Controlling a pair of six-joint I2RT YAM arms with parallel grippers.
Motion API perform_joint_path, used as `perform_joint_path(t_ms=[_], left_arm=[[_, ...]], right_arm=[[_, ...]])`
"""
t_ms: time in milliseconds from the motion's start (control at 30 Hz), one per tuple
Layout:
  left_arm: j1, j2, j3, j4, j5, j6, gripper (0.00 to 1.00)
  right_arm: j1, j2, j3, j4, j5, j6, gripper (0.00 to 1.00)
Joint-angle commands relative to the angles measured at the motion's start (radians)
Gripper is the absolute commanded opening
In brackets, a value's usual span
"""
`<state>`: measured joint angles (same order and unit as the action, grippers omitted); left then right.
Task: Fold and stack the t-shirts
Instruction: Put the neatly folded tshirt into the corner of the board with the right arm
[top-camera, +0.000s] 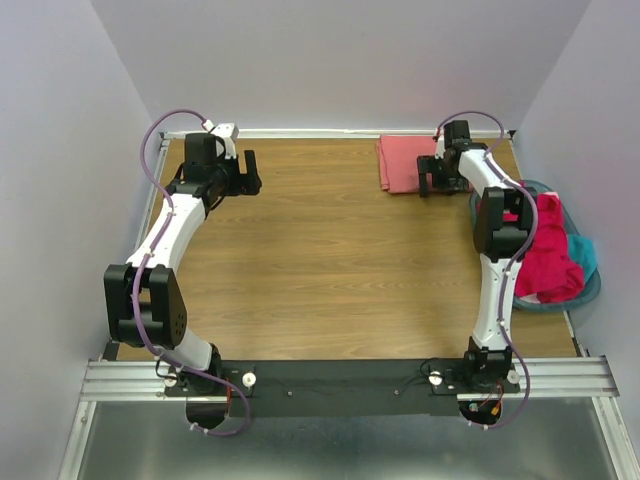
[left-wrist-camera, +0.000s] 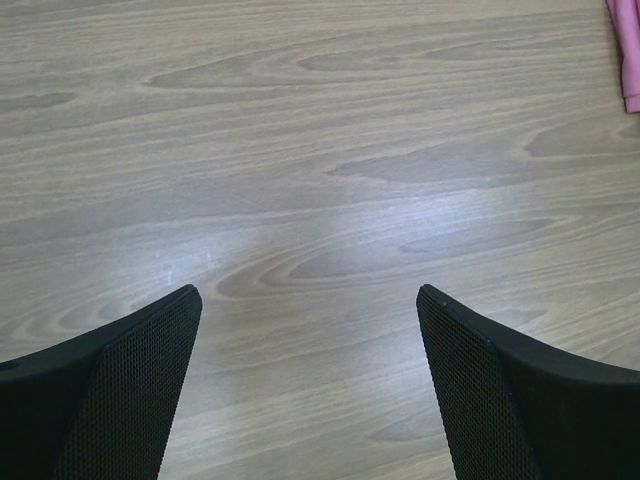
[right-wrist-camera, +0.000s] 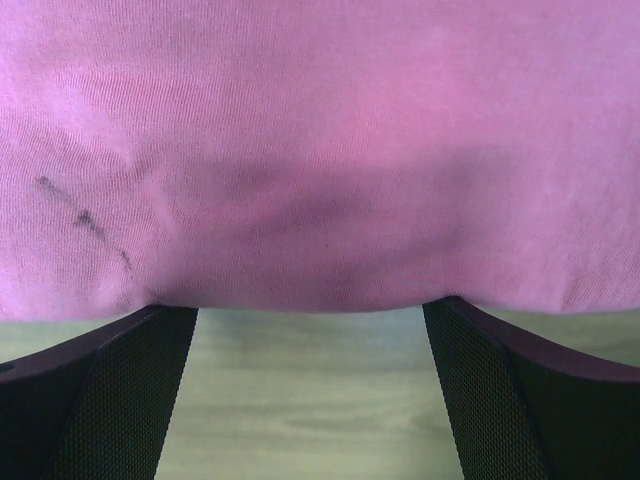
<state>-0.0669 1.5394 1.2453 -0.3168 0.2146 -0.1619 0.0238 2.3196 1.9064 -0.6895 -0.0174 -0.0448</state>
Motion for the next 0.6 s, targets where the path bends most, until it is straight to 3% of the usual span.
perform_joint_path(t_ms=[0,200,367,567], left_arm=[[0.013,-0.002,0.020,0.001,0.017,0.002,0.96],[0.018,0.005,0.022,-0.005,0.019,0.007,0.96],[0.022,-0.013,0.011,-0.008,0.022,0.022,0.96],[0.022,-0.013,-0.003,-0.007,0.046,0.022,0.96]], right_arm=[[-0.002,0.104,0.045,0.031,0.030,0.037,1.00],[-0.004,0.141,0.097,0.031,0.023,0.040,1.00],[-0.001,-0.030,0.007,0.033,-0.064,0.019,1.00],[0.069,-0.143,0.083,0.057,-0.190,0.036,1.00]])
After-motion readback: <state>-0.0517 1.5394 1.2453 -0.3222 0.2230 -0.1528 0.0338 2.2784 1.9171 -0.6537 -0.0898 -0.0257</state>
